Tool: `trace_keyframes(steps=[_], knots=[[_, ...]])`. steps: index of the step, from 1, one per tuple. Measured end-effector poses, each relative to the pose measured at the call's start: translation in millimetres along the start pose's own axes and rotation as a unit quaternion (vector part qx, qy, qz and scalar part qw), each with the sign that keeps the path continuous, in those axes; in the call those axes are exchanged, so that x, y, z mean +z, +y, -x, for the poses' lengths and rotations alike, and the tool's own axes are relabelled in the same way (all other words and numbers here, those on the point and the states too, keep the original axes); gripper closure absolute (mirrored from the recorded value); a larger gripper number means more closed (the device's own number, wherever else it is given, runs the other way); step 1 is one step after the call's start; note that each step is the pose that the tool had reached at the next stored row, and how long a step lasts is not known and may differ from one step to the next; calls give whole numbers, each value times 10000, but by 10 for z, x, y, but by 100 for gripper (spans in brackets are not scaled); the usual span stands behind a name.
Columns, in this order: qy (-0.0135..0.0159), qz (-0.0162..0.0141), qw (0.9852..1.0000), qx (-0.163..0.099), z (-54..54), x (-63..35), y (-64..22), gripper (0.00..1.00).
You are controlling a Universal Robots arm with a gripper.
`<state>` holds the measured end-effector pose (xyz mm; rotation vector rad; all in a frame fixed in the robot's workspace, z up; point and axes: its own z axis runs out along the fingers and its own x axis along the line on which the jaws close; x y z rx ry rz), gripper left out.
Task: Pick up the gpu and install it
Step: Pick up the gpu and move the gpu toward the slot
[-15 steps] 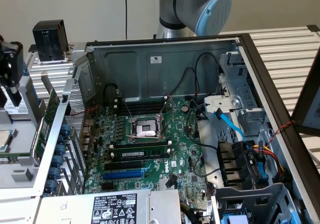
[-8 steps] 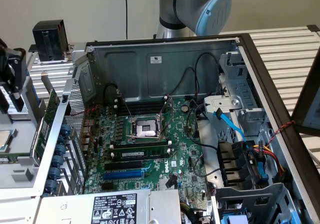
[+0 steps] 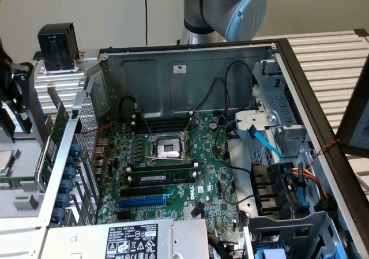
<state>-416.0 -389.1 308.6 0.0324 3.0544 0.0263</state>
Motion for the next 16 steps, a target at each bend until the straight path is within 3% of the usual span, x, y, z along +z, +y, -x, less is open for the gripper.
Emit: trace_keyframes(steps=[5, 7, 8, 10, 14, 16], knots=[[-7, -4, 10000, 52, -6, 88, -2, 61], [-7, -5, 10000, 66, -8, 125, -3, 59], [-11, -6, 10000, 73, -3, 139, -3, 53], [-24, -7, 10000, 88, 17, 159, -2, 53], [-32, 9, 9999, 146, 58, 198, -2, 53], [-32, 32, 9998, 191, 70, 217, -2, 53]])
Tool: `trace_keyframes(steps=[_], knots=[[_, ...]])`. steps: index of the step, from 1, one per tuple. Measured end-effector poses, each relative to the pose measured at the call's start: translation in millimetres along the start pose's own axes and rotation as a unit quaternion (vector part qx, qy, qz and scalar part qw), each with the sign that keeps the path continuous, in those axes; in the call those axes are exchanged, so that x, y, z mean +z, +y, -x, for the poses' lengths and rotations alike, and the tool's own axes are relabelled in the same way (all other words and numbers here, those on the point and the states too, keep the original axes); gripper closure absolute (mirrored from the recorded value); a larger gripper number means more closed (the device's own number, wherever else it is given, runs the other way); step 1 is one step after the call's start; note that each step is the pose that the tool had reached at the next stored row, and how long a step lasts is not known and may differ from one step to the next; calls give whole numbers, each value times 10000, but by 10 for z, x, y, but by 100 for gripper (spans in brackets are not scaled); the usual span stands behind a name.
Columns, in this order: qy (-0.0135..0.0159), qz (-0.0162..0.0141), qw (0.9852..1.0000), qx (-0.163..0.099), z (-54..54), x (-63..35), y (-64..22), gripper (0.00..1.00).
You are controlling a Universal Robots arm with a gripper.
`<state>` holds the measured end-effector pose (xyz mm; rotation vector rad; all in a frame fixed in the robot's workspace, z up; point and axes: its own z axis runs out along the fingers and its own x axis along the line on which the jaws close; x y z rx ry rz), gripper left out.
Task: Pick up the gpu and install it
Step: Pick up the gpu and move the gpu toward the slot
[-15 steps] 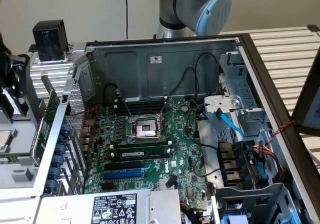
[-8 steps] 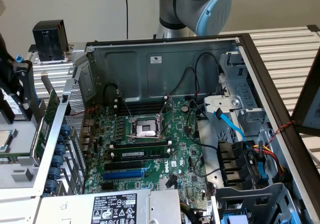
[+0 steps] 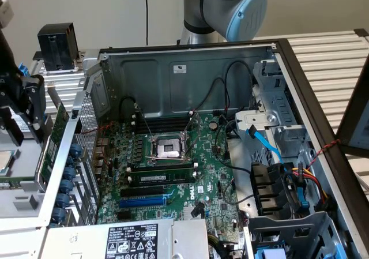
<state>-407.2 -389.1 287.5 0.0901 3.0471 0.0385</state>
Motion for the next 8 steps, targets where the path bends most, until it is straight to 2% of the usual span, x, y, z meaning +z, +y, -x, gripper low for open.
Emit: trace_keyframes(steps=[5, 8], knots=[[-10, -19, 9994, 354, -3, 45, -2, 53], [-26, -8, 9989, 472, -6, 61, 2, 53]])
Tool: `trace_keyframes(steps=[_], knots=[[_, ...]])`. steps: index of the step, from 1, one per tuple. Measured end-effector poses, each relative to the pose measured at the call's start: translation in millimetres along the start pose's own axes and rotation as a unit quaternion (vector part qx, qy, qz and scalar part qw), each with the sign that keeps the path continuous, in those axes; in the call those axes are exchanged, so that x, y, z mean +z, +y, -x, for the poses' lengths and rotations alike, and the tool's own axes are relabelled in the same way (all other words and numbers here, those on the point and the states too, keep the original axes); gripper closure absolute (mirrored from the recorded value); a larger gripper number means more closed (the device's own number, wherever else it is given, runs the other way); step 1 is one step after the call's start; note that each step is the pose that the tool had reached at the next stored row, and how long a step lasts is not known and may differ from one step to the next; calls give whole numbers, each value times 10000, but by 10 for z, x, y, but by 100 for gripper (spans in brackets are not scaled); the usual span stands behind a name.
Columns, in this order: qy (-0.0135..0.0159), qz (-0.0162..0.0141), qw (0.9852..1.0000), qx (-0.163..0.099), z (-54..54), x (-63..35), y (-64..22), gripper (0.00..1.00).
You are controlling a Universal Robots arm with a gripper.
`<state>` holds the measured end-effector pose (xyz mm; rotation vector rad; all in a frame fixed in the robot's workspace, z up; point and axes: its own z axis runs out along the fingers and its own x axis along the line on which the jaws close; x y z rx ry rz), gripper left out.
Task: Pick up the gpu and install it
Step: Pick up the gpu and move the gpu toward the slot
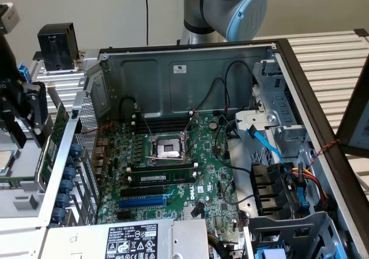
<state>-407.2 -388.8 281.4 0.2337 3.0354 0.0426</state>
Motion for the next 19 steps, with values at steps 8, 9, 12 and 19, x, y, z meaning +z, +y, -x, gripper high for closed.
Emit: trace_keyframes(steps=[8, 9, 12, 19], knots=[[-14, 144, 9999, 85, -12, 70, 26, 53], [-11, 194, 9998, 93, -13, 76, 27, 53], [-1, 313, 9995, 108, -17, 99, 26, 53], [13, 342, 9994, -68, -39, 224, 20, 53]])
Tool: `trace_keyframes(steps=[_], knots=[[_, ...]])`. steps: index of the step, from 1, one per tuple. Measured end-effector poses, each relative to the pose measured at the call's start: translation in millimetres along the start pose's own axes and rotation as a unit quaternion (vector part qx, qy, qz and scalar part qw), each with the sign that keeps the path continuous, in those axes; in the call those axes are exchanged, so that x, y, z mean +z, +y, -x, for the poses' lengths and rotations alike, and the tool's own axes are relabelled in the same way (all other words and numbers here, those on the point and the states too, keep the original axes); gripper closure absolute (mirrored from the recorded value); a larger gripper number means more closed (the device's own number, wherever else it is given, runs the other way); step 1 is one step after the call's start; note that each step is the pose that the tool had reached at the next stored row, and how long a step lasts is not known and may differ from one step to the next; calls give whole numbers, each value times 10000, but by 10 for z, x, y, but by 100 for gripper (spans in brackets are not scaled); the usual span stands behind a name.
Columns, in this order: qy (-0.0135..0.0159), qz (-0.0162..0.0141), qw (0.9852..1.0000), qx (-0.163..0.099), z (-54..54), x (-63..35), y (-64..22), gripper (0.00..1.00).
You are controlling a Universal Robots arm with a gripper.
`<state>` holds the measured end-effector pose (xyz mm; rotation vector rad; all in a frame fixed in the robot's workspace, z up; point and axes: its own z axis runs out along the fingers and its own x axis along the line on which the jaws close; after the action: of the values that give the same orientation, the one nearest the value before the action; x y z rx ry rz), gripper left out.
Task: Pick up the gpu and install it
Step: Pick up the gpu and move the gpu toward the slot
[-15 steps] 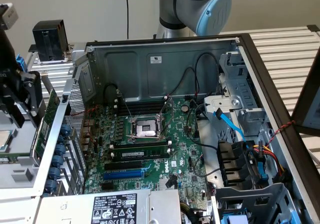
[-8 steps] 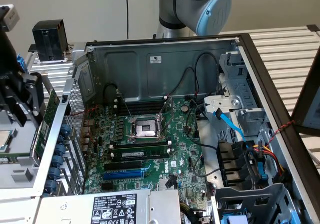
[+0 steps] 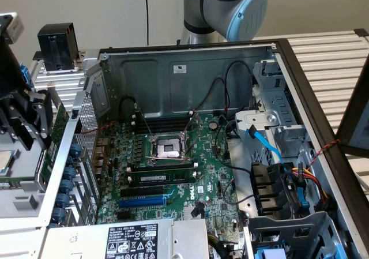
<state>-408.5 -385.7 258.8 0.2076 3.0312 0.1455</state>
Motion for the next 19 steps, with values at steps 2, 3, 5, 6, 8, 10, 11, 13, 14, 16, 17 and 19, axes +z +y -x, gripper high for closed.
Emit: trace_keyframes(steps=[2, 3, 5, 6, 8, 10, 11, 13, 14, 16, 17, 19], knots=[[7, 8, 10000, -83, 3, 37, -3, 53], [8, 8, 10000, -85, 18, 54, -3, 53], [6, 8, 10000, -85, 58, 94, 0, 53], [6, 9, 10000, -85, 70, 115, 0, 53], [7, 21, 10000, -84, 69, 146, -1, 53], [10, 41, 10000, -83, 66, 181, -2, 53], [10, 41, 10000, -83, 64, 197, -1, 53], [11, 46, 10000, -83, 69, 235, 2, 53], [11, 51, 10000, -83, 74, 252, 6, 53], [11, 53, 10000, -82, 77, 261, 19, 53], [11, 54, 10000, -82, 78, 264, 31, 53], [11, 57, 9999, -82, 76, 272, 44, 53]])
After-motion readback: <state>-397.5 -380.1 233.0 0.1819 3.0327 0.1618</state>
